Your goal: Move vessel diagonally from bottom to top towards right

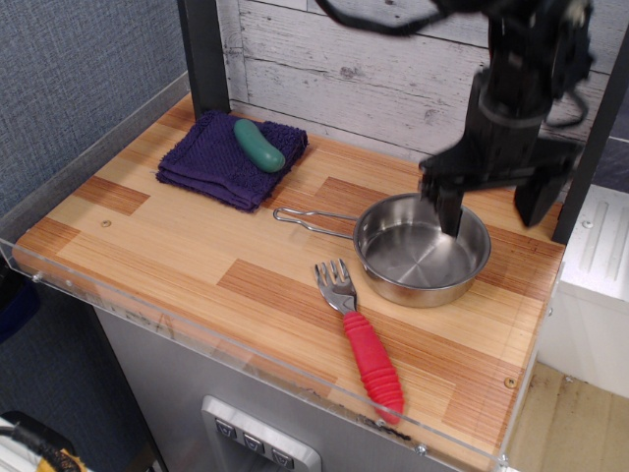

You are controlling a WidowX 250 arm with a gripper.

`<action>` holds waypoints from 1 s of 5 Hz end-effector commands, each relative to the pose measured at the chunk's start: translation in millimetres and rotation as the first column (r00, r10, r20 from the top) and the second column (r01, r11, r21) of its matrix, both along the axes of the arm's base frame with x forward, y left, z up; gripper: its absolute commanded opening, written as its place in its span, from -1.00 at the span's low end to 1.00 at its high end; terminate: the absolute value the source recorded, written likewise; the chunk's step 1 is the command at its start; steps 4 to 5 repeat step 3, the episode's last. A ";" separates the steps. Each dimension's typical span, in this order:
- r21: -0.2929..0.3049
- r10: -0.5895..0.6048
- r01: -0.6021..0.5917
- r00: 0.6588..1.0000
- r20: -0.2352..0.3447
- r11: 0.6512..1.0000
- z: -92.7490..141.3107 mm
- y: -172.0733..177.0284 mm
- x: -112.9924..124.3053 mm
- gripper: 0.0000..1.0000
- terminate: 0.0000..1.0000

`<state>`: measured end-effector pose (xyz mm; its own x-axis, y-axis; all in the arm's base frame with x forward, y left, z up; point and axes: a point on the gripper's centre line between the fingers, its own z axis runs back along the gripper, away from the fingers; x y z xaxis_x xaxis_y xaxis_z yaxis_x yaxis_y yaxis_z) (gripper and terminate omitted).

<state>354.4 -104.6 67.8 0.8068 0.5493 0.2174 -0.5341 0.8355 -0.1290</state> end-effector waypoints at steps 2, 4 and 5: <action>-0.045 0.020 -0.015 0.994 0.108 0.999 46.3 1.3 -14.8 1.00 -1.00; -0.045 0.020 -0.015 0.994 0.108 0.999 46.3 1.3 -14.8 1.00 1.00; -0.045 0.020 -0.015 0.994 0.108 0.999 46.3 1.3 -14.8 1.00 1.00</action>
